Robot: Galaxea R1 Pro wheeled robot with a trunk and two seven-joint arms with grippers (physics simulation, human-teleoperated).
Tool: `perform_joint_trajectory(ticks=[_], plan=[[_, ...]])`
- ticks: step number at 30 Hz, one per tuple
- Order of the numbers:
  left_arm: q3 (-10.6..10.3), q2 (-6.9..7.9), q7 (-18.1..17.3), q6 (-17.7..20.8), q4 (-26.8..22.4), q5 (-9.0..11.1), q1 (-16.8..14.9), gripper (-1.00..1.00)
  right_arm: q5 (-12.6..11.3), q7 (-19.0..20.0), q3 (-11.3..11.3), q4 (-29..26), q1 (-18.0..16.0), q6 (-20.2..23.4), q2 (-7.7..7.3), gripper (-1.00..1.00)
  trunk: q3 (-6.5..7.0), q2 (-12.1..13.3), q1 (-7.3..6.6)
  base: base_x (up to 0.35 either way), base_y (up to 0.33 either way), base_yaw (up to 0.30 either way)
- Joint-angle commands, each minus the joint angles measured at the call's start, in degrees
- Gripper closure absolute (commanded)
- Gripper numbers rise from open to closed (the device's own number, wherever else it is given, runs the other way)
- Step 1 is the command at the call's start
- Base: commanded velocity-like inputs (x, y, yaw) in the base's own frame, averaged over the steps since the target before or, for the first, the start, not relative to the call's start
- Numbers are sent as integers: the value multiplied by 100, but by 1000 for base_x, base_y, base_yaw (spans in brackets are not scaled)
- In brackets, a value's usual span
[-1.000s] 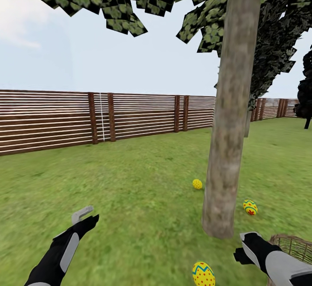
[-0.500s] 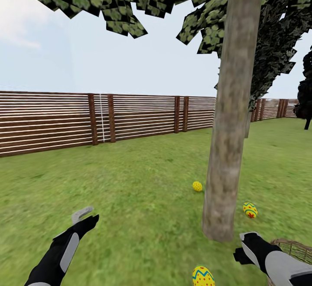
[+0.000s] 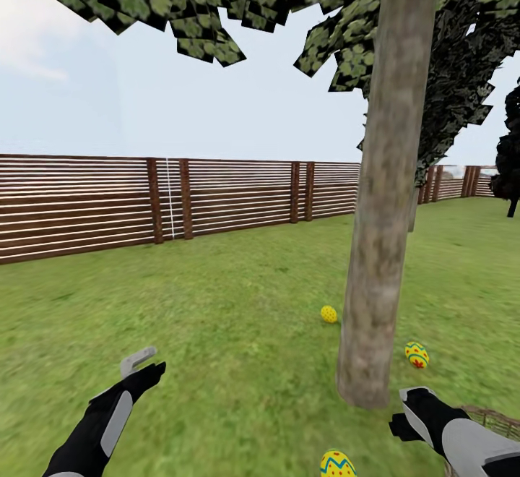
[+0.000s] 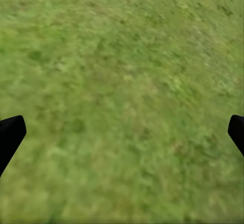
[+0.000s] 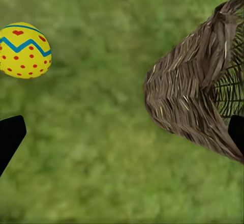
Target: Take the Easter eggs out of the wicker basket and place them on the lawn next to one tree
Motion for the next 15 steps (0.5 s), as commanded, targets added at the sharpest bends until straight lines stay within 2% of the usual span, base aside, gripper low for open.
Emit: perform_joint_trajectory(ticks=[1,15], plan=[[-4,1,33,32,-10,61,-2,-100,-57,-24,39,-13,-1,34,-2,-100,11,38,-23,0,0,0],[-4,1,33,37,-10,61,-2,-100,-53,-24,39,-13,-1,35,-2,-100,263,599,-331,0,0,0]])
